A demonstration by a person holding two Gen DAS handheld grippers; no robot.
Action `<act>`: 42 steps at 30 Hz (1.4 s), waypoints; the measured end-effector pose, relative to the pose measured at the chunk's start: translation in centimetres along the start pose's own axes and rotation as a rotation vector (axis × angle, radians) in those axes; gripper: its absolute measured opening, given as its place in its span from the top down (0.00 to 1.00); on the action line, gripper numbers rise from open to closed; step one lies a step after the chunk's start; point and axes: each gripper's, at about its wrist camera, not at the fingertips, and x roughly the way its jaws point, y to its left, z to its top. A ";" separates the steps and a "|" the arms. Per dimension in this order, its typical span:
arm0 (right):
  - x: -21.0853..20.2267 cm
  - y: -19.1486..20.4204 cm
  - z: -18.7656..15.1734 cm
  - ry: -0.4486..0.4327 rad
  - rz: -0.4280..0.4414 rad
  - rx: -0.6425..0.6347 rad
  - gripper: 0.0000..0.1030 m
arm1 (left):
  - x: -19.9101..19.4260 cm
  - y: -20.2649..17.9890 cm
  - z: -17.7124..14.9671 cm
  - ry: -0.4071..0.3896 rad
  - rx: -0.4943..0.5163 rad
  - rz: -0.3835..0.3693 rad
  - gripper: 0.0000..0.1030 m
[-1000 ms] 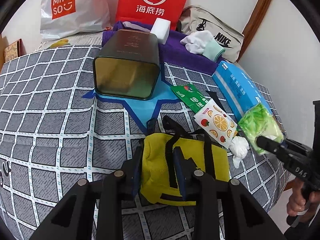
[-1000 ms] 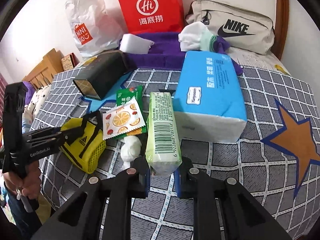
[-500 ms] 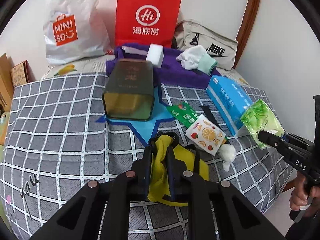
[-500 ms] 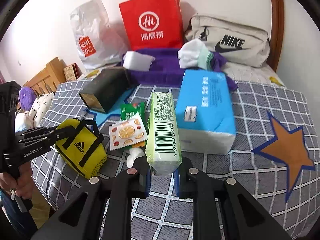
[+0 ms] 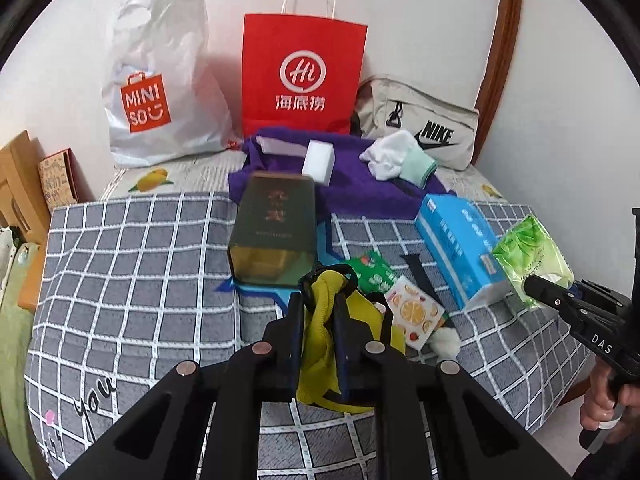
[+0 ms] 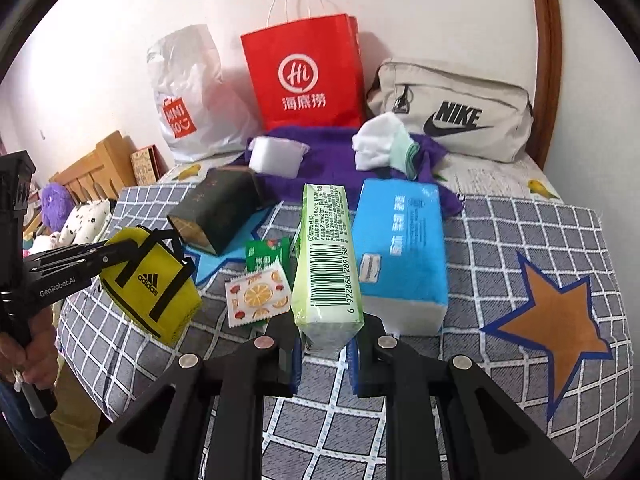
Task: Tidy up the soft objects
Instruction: 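Carry the yellow bag and soap bar over the purple towel with both tools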
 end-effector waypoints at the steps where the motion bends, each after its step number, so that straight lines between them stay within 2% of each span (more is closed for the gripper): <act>1: -0.1 -0.1 0.2 -0.005 0.001 0.000 0.83 | -0.1 -0.1 0.3 -0.004 0.002 0.002 0.87; 11: -0.2 -0.7 2.8 -0.028 -0.007 -0.010 0.83 | 0.1 -0.8 3.7 -0.037 0.009 0.006 0.87; 21: 1.8 -1.7 7.0 -0.040 -0.023 -0.025 0.83 | 2.2 -0.4 7.4 -0.042 -0.012 0.012 0.87; 30: 4.5 -2.2 10.4 -0.036 -0.022 -0.040 0.83 | 6.1 -0.6 11.1 -0.027 -0.021 -0.003 0.87; 42: 10.0 -3.2 14.6 0.002 -0.025 -0.053 0.83 | 13.2 0.5 16.0 0.013 -0.045 0.009 0.87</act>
